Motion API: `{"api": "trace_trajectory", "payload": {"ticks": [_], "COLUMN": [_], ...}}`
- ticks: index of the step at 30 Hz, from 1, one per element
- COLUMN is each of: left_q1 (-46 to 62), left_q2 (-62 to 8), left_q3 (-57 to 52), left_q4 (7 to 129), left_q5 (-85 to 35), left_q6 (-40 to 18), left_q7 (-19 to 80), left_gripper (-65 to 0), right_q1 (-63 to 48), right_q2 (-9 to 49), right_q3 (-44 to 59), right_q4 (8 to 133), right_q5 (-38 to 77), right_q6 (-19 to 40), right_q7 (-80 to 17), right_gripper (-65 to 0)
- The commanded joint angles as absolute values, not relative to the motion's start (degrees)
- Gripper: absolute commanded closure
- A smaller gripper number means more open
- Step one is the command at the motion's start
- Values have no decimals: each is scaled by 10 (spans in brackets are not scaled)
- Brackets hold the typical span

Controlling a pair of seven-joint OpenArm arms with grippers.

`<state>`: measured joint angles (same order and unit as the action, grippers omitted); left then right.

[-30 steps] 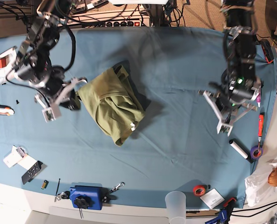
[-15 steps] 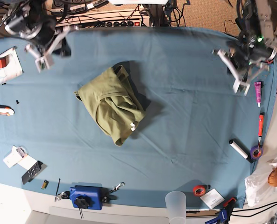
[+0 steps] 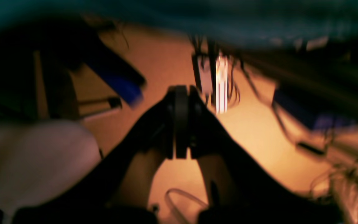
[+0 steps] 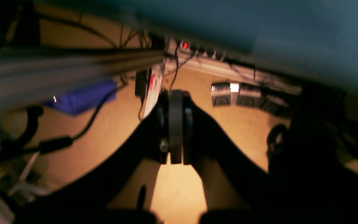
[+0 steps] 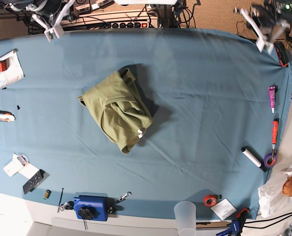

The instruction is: Layout the t-shirt on the table in an organized manner, then fold the t-shirt properly

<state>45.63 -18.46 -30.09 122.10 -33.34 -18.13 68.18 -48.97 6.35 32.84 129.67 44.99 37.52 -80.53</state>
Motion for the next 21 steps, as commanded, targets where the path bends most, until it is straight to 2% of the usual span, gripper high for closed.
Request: {"api": "trace_trajectory", "payload": {"ticks": [1,7,11,21], "left_q1": [475,537,552,482], "left_q2": [-190,-190,-187,-187], "left_q3": [-305,-305,-304,-198], "left_q4": [1230,1211,1172,924], "left_q5": [-339,-339,-338,-248], "left_q6": [-181,-181,-182,-196], "left_q7": [674,659,631,567], "left_gripper": [0,0,0,0], "right_q1": [-502,-514,-514,-464], "right_q2": [67,67,88,132], "right_q3": [331,329,314,171], "right_q4": [1297,1220,1149,957], "right_q5": [452,452,454,336], "right_q6": [377,383,394,372], "right_q7": [-800,-800,-800,-765], "right_gripper": [0,0,0,0]}}
